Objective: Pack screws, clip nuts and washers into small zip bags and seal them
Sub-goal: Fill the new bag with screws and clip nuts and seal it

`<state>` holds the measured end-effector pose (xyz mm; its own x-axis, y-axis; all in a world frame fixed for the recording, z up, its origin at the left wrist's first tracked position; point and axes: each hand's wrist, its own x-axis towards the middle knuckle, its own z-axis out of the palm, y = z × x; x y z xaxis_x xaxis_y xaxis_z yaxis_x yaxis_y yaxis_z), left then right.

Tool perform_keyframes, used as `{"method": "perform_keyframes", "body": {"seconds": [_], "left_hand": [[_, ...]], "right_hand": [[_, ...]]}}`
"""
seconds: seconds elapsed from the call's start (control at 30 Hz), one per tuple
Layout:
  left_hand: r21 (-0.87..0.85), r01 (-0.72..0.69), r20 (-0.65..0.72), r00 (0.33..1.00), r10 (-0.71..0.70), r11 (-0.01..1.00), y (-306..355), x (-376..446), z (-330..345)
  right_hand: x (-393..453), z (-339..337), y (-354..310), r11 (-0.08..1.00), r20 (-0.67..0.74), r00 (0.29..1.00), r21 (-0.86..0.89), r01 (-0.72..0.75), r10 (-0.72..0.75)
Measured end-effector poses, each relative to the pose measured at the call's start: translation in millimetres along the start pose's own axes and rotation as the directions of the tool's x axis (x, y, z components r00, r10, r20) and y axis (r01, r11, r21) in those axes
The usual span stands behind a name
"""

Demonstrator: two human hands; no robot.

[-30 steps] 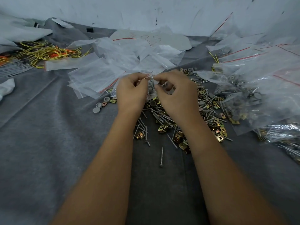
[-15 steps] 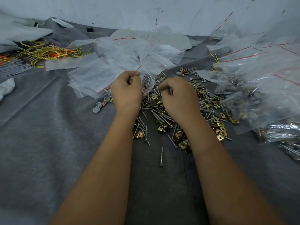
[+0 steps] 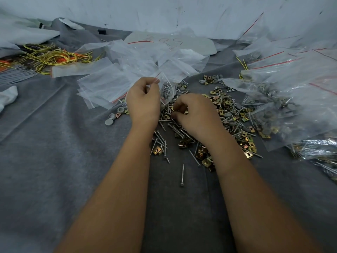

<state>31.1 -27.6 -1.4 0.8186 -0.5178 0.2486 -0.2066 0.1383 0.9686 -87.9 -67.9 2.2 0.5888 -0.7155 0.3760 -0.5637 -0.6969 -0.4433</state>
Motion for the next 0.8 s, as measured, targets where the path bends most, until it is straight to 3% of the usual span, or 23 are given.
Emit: {"method": "perform_keyframes", "body": {"seconds": [0.1,0.27,0.4,0.47,0.63,0.8], "left_hand": [[-0.008,-0.003,0.009,1.0,0.003,1.0,-1,0,0],[0.001,-0.012,0.041,0.999,0.012,1.0,-2,0,1],[0.062,-0.043,0.112,0.993,0.036,0.997,-2,-2,2],[0.063,-0.064,0.15,0.987,0.054,0.996,0,-4,2],[-0.003,-0.081,0.158,0.984,0.081,0.997,2,-7,1],[-0.016,-0.037,0.104,0.994,0.038,0.999,1,-4,2]], "right_hand": [[1,2,3,0.999,-0.025,0.998,0.021,-0.049,0.049],[2,-1,4,0.989,-0.217,0.967,0.088,-0.116,0.133],[2,-7,-3,0.976,-0.376,0.921,0.218,-0.017,0.1],[2,-7,-6,0.981,-0.372,0.928,0.187,0.049,0.025],[0,0,-7,0.997,-0.21,0.976,0.04,0.065,-0.055],[-1,-7,-9,0.996,-0.248,0.968,0.083,-0.018,0.038]]}}
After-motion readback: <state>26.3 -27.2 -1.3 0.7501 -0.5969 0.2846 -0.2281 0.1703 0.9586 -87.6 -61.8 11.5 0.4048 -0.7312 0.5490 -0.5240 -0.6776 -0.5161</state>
